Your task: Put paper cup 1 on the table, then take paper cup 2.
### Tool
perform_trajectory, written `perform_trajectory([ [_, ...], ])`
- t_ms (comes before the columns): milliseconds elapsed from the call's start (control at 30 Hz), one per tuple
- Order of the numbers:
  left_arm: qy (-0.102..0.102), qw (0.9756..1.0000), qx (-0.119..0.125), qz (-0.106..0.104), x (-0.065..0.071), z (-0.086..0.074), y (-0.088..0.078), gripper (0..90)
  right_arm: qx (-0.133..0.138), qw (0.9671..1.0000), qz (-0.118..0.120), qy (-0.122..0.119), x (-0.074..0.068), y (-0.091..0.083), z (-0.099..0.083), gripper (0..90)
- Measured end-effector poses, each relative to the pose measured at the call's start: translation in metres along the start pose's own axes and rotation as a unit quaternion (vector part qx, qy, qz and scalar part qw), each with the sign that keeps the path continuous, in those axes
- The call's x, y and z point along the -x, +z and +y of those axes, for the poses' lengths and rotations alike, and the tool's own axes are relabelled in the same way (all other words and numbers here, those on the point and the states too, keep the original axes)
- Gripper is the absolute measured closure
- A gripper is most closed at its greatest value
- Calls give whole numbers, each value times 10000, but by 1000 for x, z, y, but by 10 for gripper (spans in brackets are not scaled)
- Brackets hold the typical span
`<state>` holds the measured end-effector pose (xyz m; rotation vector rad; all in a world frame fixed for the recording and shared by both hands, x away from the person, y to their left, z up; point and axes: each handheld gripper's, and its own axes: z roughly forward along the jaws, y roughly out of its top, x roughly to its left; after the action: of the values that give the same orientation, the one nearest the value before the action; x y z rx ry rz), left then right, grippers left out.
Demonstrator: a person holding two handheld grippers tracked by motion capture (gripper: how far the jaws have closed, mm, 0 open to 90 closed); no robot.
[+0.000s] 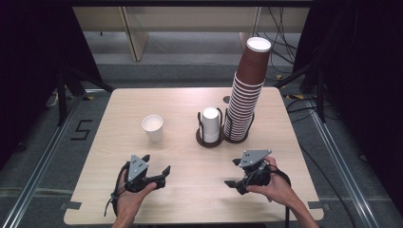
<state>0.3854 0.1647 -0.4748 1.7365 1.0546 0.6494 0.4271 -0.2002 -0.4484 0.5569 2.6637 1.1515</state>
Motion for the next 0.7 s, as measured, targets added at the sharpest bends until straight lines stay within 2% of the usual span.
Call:
perform_trajectory([
  [100, 22, 10000, 3, -97, 9, -4, -2, 148, -15, 10000, 14, 31, 0, -1, -1, 197],
  [200, 173, 9997, 1, -185, 17, -9, -4, 148, -6, 10000, -51, -6, 1, -3, -1, 197],
  [233, 185, 9996, -43, -207, 20, -11, -5, 147, -25, 9999, -21, 105, 1, -3, -2, 196],
  [367, 269, 9991, -82, -308, 28, -16, -9, 147, 13, 9999, -33, 121, 2, -5, -3, 195],
  [400, 266, 9991, -63, -323, 30, -18, -9, 147, 8, 10000, -54, 44, 3, -5, -3, 195],
  [533, 236, 9989, -10, -405, 36, -23, -12, 147, 14, 9998, -99, 174, 5, -8, -5, 193],
  [633, 351, 9984, -45, -440, 38, -26, -14, 147, 77, 9997, -132, 164, 6, -10, -5, 188],
  [700, 346, 9983, -44, -472, 38, -27, -14, 147, 105, 9993, -170, 322, 5, -12, -5, 188],
])
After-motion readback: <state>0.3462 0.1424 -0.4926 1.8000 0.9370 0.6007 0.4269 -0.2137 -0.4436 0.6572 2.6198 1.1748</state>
